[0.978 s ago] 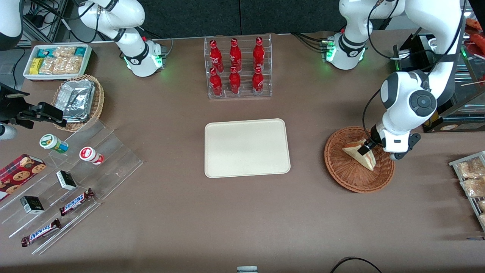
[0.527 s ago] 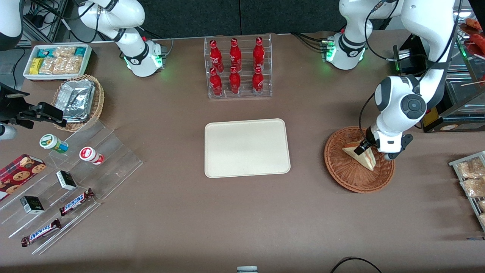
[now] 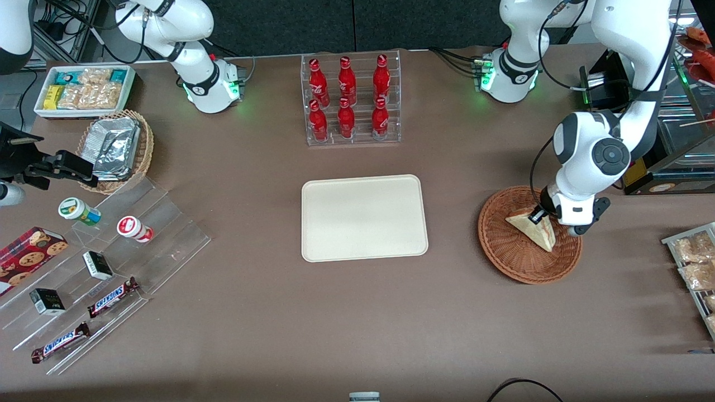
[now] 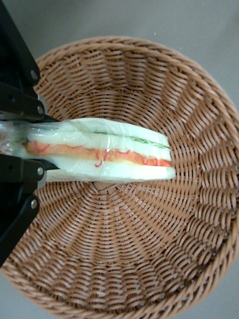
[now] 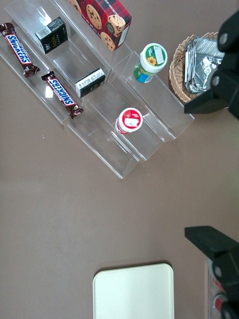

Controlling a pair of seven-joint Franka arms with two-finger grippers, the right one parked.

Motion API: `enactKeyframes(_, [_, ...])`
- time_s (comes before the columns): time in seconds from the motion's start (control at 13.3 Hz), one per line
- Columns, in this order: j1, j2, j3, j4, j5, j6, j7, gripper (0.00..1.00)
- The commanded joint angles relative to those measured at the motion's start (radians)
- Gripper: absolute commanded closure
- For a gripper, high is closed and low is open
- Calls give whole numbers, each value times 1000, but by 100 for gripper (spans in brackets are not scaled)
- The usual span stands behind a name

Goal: Place sandwich from basket to tray
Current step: 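Lower the left gripper and close it on the sandwich's edge, then lift the sandwich and carry it toward the cream tray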

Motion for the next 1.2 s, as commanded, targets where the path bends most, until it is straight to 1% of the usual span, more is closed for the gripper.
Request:
enactKeyframes(0.0, [-6, -70, -35, 135, 13, -249, 5, 100])
enactKeyframes(0.15, [-6, -58, -101, 301, 11, -452, 5, 100])
enactKeyframes(0.23, [-6, -49, -144, 359, 10, -500, -6, 100])
enactKeyframes(0.38, [-18, -20, -236, 416, -1, -516, -15, 100])
enactKeyframes(0.45, [-43, 6, -280, 432, 3, -507, -18, 100])
enactKeyframes(0.53, [-86, 49, -302, 467, 11, -507, -24, 100])
enactKeyframes(0.6, [-145, 93, -302, 508, 16, -507, -26, 100])
enactKeyframes(0.68, [-200, 133, -302, 536, 39, -507, -27, 100])
enactKeyframes(0.75, [-256, 173, -304, 559, 78, -505, -41, 100])
enactKeyframes(0.83, [-302, 221, -302, 596, 101, -505, -76, 100])
enactKeyframes(0.98, [-357, 310, -302, 663, 115, -502, -95, 100])
enactKeyframes(1.13, [-409, 382, -302, 697, 138, -440, -99, 100])
